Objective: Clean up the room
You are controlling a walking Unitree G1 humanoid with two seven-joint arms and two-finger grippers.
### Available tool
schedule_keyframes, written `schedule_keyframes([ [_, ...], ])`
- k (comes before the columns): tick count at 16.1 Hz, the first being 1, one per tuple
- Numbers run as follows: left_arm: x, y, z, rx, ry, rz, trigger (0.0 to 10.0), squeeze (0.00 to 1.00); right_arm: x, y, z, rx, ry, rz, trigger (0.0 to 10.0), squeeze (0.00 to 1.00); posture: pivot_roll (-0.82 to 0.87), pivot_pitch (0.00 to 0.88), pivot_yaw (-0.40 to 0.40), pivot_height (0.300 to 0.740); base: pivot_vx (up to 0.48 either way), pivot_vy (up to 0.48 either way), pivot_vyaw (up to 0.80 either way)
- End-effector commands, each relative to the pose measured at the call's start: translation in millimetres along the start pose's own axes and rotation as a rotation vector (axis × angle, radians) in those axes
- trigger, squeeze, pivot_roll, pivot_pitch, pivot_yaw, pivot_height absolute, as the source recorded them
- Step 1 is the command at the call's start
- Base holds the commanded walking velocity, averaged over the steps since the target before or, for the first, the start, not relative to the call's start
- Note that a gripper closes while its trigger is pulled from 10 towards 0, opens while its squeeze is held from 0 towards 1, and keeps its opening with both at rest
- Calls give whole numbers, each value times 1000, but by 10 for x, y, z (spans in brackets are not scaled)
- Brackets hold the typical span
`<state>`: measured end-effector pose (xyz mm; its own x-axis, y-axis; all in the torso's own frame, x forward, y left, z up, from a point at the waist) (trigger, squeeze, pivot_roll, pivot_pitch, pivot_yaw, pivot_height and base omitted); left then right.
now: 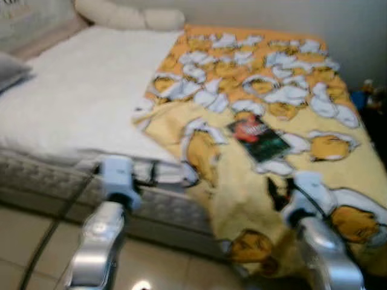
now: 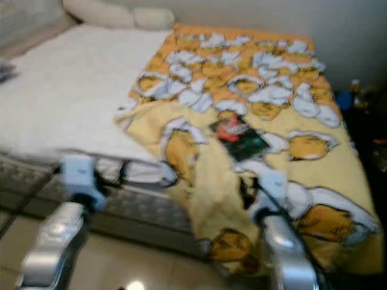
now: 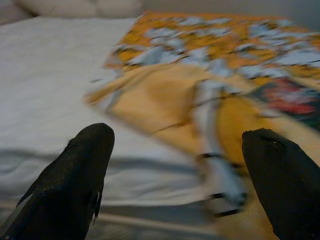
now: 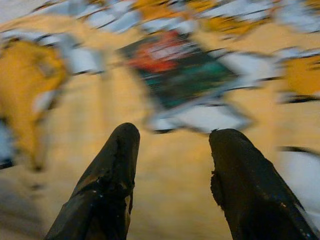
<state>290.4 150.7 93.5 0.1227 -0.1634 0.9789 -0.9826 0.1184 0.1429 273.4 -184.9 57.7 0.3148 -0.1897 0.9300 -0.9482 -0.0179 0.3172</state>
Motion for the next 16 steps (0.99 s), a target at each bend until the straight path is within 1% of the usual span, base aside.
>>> schedule_keyframes([
  [1,22,6,-91,25,-20,7,10000,573,25,-8,-43,9,-11,12,10000,0,-35,0,17,740,0,-480,0],
  [5,9,1,-91,15,-22,2,10000,569,30,-8,-105,25,-7,15,10000,0,-53,0,29,740,0,-480,0],
  [6,29,-4,-76,8,-34,16,10000,569,30,-12,-126,38,-9,15,10000,0,-53,0,31,740,0,-435,0],
  [7,23,-9,-68,3,-28,6,10000,529,30,-15,-146,51,-13,16,10000,0,-53,0,32,740,0,0,0],
  [8,37,-9,-47,-12,-31,15,10000,463,28,-21,-140,50,-16,15,10000,0,-53,0,32,740,0,0,0],
  [9,45,-6,-42,-18,-36,19,10000,455,26,-29,-124,39,-28,15,10000,0,-53,0,34,740,0,0,0],
  [12,111,-17,-55,-31,-27,56,10000,475,64,-51,-143,53,-20,29,10000,0,-53,0,39,740,0,0,0],
  [14,129,-25,-40,-43,-20,61,10000,486,75,-65,-112,49,-20,29,10000,0,-54,0,41,740,0,0,0],
  [16,144,-42,-31,-53,-16,66,10000,502,76,-80,-125,56,-10,27,10000,0,-55,0,42,740,141,0,0],
])
Point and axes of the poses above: a point about 5 cm out from each wrist's last joint towards the gripper, its own y axis pointing back from the gripper into the wrist, its own x axis along the axis of the wrist's last joint, z = x × y, the point moved 4 cm from there along -y, pointing out of the wrist towards the gripper, and after that the axes turned 8 degrees about -y, right-handed, at the moved point
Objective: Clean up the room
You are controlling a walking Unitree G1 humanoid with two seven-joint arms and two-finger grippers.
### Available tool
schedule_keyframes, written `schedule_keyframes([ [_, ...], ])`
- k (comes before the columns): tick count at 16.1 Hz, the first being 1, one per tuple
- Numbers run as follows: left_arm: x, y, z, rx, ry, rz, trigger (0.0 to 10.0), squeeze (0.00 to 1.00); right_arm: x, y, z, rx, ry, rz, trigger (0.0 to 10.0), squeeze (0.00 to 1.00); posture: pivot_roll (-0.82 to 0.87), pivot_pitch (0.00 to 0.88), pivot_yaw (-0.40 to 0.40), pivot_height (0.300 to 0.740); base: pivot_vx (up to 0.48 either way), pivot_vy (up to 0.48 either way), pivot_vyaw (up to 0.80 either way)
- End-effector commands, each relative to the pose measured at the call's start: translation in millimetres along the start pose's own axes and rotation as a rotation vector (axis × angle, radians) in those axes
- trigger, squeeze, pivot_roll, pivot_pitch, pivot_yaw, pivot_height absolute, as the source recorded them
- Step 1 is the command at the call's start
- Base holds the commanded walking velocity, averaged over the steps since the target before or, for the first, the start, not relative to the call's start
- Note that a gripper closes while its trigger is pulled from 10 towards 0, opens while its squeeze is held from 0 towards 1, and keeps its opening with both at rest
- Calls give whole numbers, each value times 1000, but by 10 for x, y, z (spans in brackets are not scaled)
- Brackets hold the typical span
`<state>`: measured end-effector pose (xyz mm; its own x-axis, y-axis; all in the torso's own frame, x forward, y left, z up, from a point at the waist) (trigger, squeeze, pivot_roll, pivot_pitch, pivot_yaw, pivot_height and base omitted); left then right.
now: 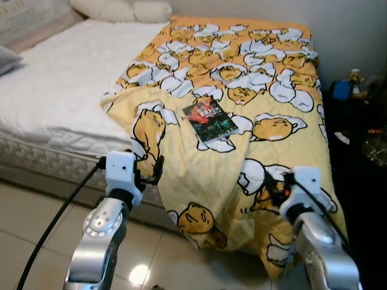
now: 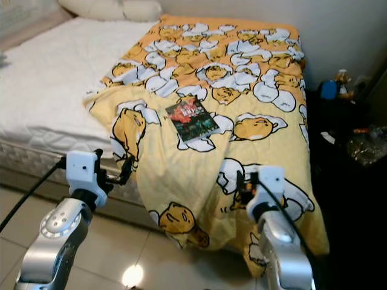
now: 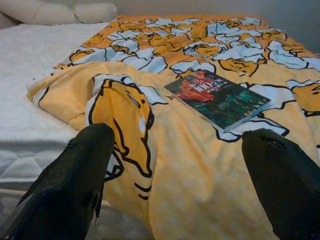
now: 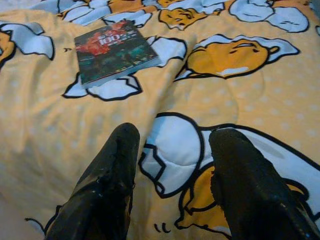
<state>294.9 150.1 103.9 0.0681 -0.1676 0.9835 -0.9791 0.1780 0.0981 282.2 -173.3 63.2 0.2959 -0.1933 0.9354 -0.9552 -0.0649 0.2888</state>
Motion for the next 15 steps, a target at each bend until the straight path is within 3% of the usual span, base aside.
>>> schedule_keyframes([
  [1,37,-16,-14,-5,5,13,10000,510,21,-12,-14,9,-1,8,10000,0,-58,0,43,740,311,0,0],
  [10,-23,-36,-34,-25,1,-5,10000,502,69,-87,-73,34,46,11,10000,0,-66,0,25,740,329,0,0],
  [15,-3,-93,-35,-33,-8,4,10000,498,91,-146,-108,61,72,7,10000,0,-71,0,24,740,335,0,295],
])
Point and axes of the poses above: a point about 5 cm out from each wrist's last joint towards the gripper, its own y axis pointing back from the gripper into the wrist, its own x axis along the axis of the wrist's last joint, z = x × y, the point moved 4 cm from there along -y, pointing out of the wrist towards the gripper, and after that the axes turned 8 degrees about -y, right-handed, at the moved point
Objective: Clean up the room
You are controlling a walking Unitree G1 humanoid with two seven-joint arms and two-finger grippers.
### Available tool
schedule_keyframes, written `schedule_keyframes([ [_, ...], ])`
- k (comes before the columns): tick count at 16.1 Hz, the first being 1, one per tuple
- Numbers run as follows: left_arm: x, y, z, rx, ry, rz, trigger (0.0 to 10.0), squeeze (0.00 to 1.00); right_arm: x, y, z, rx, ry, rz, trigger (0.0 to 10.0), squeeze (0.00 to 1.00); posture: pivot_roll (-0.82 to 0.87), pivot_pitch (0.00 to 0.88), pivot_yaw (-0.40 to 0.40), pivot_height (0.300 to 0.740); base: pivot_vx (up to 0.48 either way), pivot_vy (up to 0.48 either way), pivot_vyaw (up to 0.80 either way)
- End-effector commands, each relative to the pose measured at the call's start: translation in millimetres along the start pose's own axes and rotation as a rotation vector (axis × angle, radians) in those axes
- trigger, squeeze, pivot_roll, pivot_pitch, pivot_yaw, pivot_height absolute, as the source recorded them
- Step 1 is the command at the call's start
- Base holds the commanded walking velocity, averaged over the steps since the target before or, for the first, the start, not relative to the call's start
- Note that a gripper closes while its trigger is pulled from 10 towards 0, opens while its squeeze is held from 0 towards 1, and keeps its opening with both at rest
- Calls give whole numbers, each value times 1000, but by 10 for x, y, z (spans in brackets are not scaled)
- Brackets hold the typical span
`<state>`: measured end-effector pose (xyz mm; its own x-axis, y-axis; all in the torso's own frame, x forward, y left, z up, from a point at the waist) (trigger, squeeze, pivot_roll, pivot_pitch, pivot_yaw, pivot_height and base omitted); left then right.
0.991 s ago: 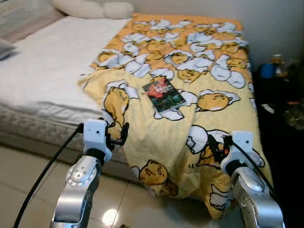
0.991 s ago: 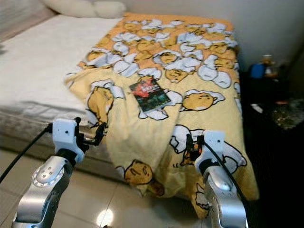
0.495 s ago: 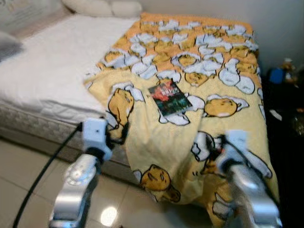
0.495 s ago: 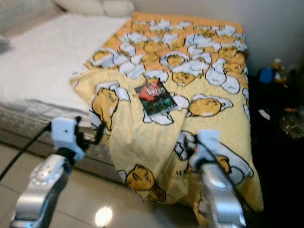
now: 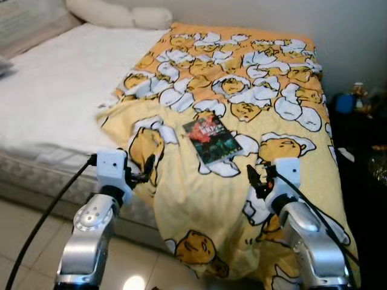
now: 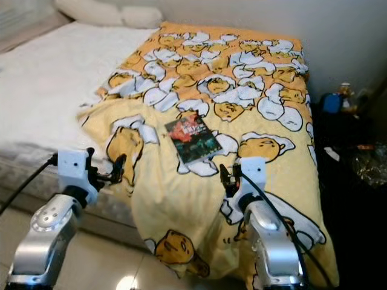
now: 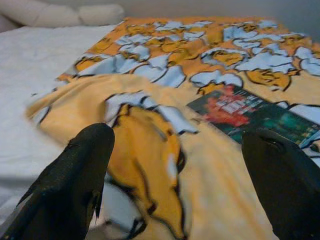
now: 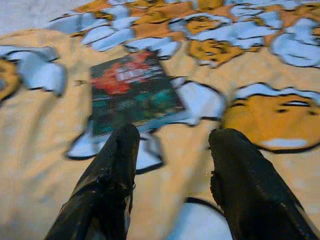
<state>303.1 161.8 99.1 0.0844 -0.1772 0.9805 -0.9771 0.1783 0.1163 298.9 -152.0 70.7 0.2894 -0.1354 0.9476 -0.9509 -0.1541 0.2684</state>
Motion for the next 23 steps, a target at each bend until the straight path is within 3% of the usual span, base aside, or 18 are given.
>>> schedule_keyframes([
  [1,59,-26,97,-32,-3,24,10000,498,3,6,116,-29,18,-2,10000,0,-70,0,23,740,334,0,0],
  [4,56,-14,116,-39,-8,26,10000,494,-10,-16,74,-7,30,-14,10000,0,-64,0,13,740,329,0,0],
  [6,40,-11,114,-44,-13,22,10000,494,-43,-26,73,-14,-12,-26,10000,0,-59,0,8,740,315,0,0],
  [10,97,-52,191,-133,-21,30,10000,478,-55,-130,63,14,6,-88,10000,0,-63,0,-3,740,232,0,0],
  [13,117,-37,272,-261,-13,14,10000,467,-18,-210,81,11,-150,-118,10000,0,-58,0,-6,740,0,0,0],
  [15,129,14,348,-395,-50,-9,10000,455,-43,-242,-5,75,-284,-172,10000,0,-53,0,-6,740,0,0,0],
  [16,110,33,367,-465,-64,-58,10000,0,-79,-261,-124,156,-363,-242,10000,733,-56,0,5,740,0,0,0],
  [17,110,40,374,-488,-65,-67,10000,0,-87,-273,-143,163,-371,-258,10000,878,-56,0,5,740,0,0,0],
  [18,116,44,371,-511,-69,-79,10000,0,-84,-302,-180,173,-385,-276,10000,1000,-64,0,19,740,0,0,0],
  [23,134,36,440,-550,-92,-104,10000,0,-47,-413,-198,165,-388,-288,10000,1000,-53,0,25,740,0,0,0],
])
Point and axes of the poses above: a point about 5 cm out from each wrist's last joint towards the gripper, its own y axis pointing back from the gripper into the wrist, its own x axis along the axis of the wrist's last joint, z = x × y, the point moved 4 cm from there along -y, pointing out of the wrist towards the gripper, and after that the axes turned 8 degrees about -y, right-handed, at the moved point
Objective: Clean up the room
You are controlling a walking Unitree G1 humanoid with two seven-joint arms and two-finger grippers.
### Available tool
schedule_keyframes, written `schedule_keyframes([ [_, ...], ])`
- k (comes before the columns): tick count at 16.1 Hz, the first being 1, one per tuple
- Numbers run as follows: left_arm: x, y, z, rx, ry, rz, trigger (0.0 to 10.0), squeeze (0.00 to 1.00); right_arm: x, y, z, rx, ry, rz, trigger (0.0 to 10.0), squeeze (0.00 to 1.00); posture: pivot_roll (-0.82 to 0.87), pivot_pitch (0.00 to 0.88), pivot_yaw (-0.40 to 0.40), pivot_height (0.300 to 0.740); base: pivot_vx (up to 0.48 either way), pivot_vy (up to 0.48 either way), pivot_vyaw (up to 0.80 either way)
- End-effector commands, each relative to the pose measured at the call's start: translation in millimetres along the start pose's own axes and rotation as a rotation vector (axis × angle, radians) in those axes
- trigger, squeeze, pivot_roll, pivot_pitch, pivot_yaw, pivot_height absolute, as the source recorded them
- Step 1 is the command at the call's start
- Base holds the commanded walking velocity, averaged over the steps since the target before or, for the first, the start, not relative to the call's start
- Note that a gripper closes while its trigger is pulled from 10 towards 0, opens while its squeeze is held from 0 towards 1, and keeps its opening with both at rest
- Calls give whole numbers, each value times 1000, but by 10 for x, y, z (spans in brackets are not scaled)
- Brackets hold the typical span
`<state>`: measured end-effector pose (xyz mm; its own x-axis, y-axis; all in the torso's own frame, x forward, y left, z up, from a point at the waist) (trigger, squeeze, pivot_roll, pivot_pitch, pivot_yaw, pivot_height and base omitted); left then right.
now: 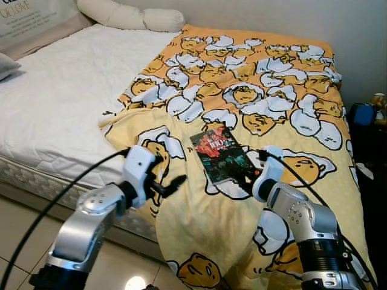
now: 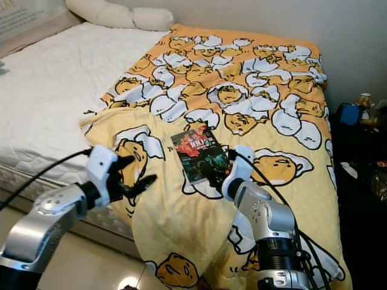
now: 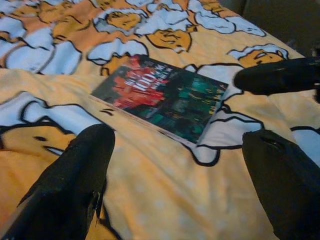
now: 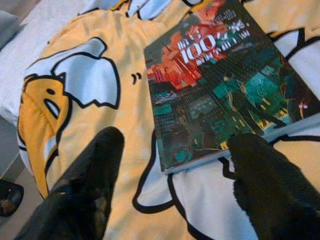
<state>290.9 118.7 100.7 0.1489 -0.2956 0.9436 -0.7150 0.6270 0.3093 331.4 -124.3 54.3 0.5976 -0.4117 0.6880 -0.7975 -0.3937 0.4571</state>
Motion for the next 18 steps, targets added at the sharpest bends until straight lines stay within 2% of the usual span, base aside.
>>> schedule_keyframes([
  [1,35,-6,31,-22,-24,-4,10000,0,61,-21,8,-3,-13,9,10000,1000,-50,0,23,740,0,0,0],
  [6,59,-27,83,-106,-26,-21,10000,0,57,-162,129,-46,-131,-7,10000,1000,-45,0,27,740,0,0,0],
  [7,88,-43,88,-142,-34,-19,10000,1000,81,-197,137,-57,-141,-8,10000,1000,-51,0,37,740,0,0,0],
  [9,153,-73,105,-194,-60,-16,10000,1000,106,-238,130,-65,-157,-13,10000,1000,-46,0,29,740,0,0,0],
  [11,242,-112,64,-192,-67,1,10000,1000,124,-270,131,-71,-208,-21,10000,1000,-50,0,25,740,0,0,0],
  [14,261,-112,98,-257,-63,-7,10000,1000,138,-311,88,-53,-318,-29,10000,1000,-55,0,28,740,0,0,0],
  [16,235,-107,134,-309,-71,-41,10000,1000,111,-331,43,-21,-433,-53,10000,1000,-44,0,16,740,0,0,0],
  [18,234,-99,57,-294,-81,-65,10000,1000,44,-361,42,-42,-425,-94,10000,1000,-43,0,15,740,0,0,0],
])
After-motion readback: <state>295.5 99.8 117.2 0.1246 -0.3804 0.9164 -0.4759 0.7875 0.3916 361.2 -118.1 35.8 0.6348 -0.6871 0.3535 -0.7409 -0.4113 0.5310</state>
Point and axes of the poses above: a point about 5 cm out from each wrist's last joint towards the gripper, its own y axis pointing back from the gripper into the wrist, its own x axis along the axis of the wrist's last joint, z = x × y, the point moved 4 cm from there along -y, pointing out of the wrist towards the gripper, and after that the axes turned 8 degrees about -y, right-handed, at the moved point
